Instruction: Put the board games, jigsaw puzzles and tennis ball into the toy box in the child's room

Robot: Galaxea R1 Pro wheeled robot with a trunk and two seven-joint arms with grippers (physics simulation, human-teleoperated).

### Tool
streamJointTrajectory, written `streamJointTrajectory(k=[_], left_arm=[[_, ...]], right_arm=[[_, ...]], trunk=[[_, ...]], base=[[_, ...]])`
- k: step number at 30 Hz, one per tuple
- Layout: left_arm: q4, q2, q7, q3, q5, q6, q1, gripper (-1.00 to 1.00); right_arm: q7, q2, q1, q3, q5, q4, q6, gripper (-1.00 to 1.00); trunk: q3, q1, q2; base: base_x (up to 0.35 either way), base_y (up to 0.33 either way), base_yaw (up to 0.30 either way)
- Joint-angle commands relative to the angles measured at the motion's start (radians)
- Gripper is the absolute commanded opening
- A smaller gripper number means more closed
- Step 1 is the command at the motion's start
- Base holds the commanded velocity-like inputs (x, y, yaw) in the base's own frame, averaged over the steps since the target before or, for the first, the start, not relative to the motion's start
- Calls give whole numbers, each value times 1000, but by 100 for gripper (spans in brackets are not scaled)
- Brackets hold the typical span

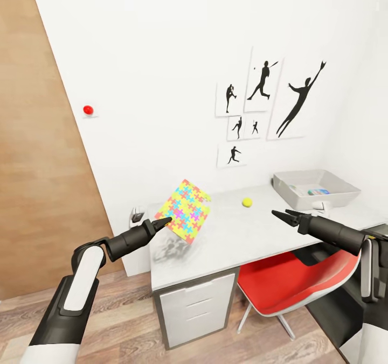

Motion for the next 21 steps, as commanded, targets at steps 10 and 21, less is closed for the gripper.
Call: streamJointTrajectory(k=[10, 21], left_arm=[[3, -1, -4, 5, -10, 5, -1, -100], [5, 0, -3, 5, -11, 5, -1, -100]], right_arm=[[6, 3, -1, -6, 13, 3, -4, 100], [13, 2, 0, -7, 14, 7, -8, 100]], trunk=[[-2, 1, -2], [-2, 1, -2]], base=[[10, -144, 0], [96, -262, 0]])
